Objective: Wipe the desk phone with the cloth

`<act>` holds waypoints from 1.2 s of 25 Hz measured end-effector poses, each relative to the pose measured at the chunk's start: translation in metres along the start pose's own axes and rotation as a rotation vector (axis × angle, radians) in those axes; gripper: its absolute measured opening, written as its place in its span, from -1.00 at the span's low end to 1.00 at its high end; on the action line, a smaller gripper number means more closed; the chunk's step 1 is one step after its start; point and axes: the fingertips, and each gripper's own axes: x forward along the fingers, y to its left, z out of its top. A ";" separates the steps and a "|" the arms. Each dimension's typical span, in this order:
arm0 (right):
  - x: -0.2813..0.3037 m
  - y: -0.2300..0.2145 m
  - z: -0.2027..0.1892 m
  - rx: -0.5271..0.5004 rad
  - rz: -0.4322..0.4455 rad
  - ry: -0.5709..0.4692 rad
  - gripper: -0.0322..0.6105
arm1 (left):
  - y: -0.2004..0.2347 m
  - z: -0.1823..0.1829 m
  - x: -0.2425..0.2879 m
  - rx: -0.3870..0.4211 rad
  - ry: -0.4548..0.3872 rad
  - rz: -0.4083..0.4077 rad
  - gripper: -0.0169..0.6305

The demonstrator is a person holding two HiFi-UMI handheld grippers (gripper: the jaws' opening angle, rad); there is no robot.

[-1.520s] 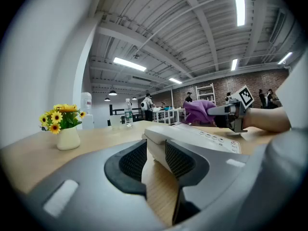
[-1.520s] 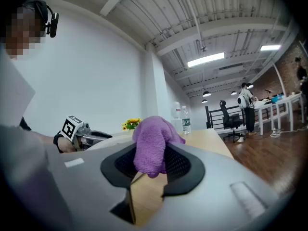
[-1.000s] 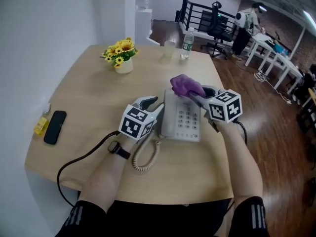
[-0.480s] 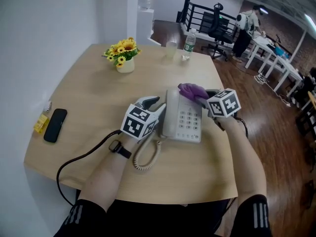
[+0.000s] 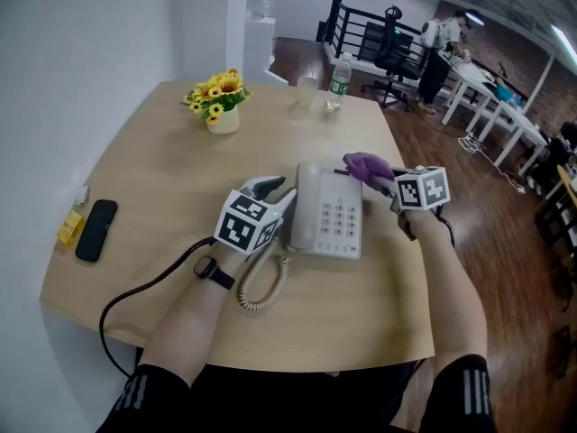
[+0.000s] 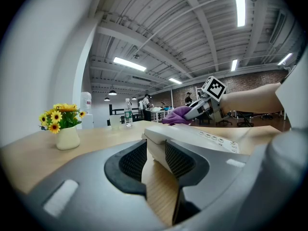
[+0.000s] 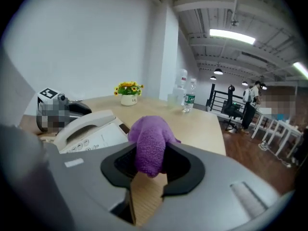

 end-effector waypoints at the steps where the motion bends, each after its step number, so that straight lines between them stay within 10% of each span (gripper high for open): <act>1: 0.003 0.004 -0.003 0.017 0.024 0.000 -0.51 | 0.000 0.000 0.000 0.000 0.001 0.001 -0.60; 14: -0.033 0.066 -0.059 0.115 0.226 -0.068 -0.53 | 0.000 0.001 0.000 0.004 -0.001 0.004 -0.60; 30: -0.109 0.151 -0.099 -0.141 0.365 -0.005 -0.52 | -0.001 0.001 0.000 0.003 -0.001 0.004 -0.60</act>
